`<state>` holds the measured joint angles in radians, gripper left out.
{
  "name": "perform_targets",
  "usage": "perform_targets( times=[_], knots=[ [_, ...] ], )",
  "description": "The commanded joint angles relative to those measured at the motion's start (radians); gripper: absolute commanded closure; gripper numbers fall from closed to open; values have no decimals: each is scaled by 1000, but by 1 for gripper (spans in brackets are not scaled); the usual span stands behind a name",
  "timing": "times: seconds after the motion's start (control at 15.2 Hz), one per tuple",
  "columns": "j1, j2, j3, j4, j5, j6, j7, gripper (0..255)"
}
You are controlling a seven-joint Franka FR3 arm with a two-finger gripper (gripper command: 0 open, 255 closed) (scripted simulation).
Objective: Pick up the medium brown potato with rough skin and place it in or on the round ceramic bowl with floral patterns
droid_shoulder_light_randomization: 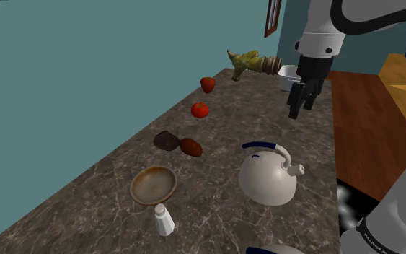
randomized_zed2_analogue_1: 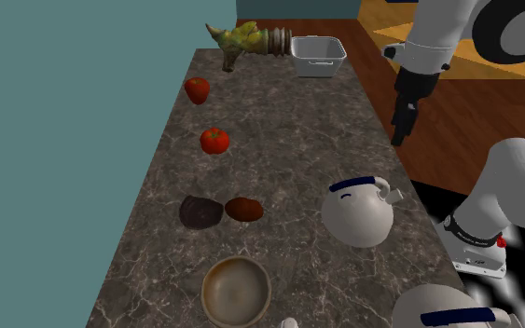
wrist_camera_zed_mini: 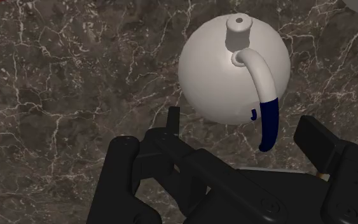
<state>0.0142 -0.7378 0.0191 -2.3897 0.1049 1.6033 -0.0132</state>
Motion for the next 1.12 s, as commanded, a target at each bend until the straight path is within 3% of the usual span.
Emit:
perform_targets(
  times=[0.0,0.53,1.06],
  knots=[
    [0,0,0,0,0,0,0,0],
    [33,270,130,88,-47,200,58,0],
    [49,570,245,252,-179,329,159,0]
  ],
)
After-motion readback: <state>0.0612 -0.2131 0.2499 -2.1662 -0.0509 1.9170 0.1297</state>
